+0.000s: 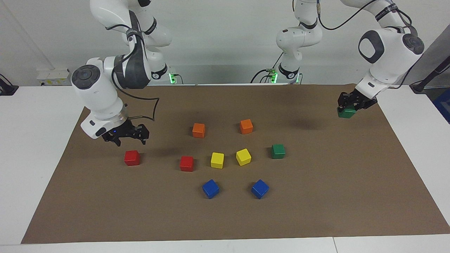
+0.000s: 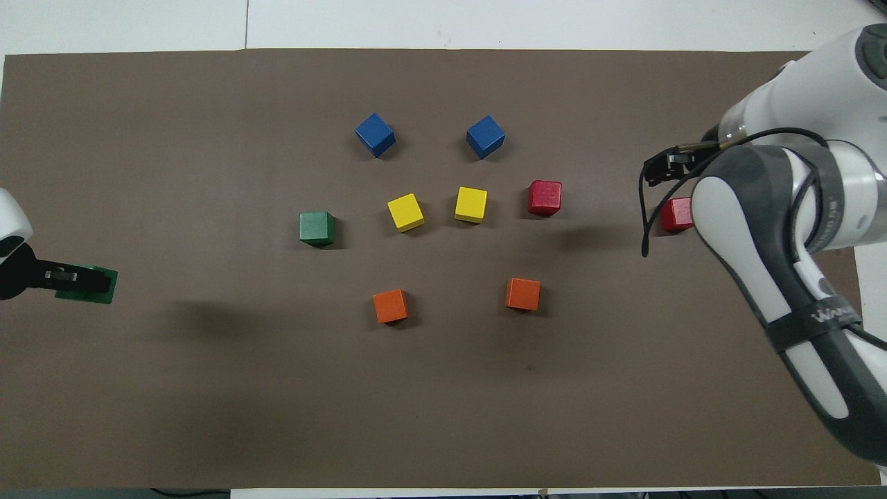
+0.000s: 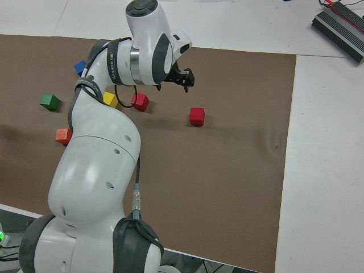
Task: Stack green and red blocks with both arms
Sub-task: 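Set green down with the left gripper while the right gripper grasps other red, then grasp the other green with the left gripper while the right gripper carries red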
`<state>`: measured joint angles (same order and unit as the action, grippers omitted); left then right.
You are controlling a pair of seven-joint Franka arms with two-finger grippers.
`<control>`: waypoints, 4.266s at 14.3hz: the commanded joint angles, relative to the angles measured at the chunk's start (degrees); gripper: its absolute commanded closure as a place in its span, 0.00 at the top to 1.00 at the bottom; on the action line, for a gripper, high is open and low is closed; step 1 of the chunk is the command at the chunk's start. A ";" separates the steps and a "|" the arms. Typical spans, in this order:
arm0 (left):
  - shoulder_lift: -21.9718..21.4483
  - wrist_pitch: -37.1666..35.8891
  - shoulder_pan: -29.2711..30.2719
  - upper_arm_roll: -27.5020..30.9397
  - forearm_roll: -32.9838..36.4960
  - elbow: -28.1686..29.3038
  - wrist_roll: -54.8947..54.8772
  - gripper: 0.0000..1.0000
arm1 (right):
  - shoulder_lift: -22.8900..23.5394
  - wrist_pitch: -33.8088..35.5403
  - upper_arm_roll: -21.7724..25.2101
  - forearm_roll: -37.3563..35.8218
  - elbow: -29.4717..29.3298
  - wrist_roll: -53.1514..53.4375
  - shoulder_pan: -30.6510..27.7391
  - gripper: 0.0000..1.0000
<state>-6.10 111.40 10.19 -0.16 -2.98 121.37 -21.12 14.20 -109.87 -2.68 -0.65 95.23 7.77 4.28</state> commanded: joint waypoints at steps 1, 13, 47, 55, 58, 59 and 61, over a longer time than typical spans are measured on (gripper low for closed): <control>-1.81 11.43 3.07 -0.72 0.52 9.29 -3.65 0.00 | 3.12 -2.26 -0.05 -0.58 -2.51 11.18 6.51 1.00; 6.01 29.75 5.54 -0.72 0.43 15.82 -1.31 0.00 | 11.64 -14.58 -0.13 0.29 -1.28 18.07 11.10 1.00; 20.68 9.61 -26.18 -0.89 1.31 -16.17 34.03 1.00 | -4.44 -14.49 0.31 -0.41 15.68 -13.66 -8.76 0.00; 26.49 15.07 -28.47 -0.80 1.48 -16.43 34.74 1.00 | -3.21 -17.75 0.39 -0.41 17.97 -14.54 -8.50 0.00; 27.02 16.48 -29.52 -0.89 1.57 -15.73 35.80 1.00 | -2.25 -17.84 0.39 -0.41 17.88 -15.33 -8.93 0.00; 27.11 16.48 -29.53 -0.80 1.57 -15.64 35.80 1.00 | -2.24 -18.27 0.39 -0.41 17.97 -15.42 -8.94 0.00; 27.11 16.48 -29.79 -0.80 1.57 -14.77 35.80 1.00 | -2.24 -18.45 0.39 -0.41 18.32 -15.24 -8.94 0.00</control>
<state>20.46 126.96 -18.46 -1.91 -2.58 106.40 13.47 12.19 -127.00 -1.73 -0.98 112.59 -5.70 -3.68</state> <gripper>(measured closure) 0.000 0.449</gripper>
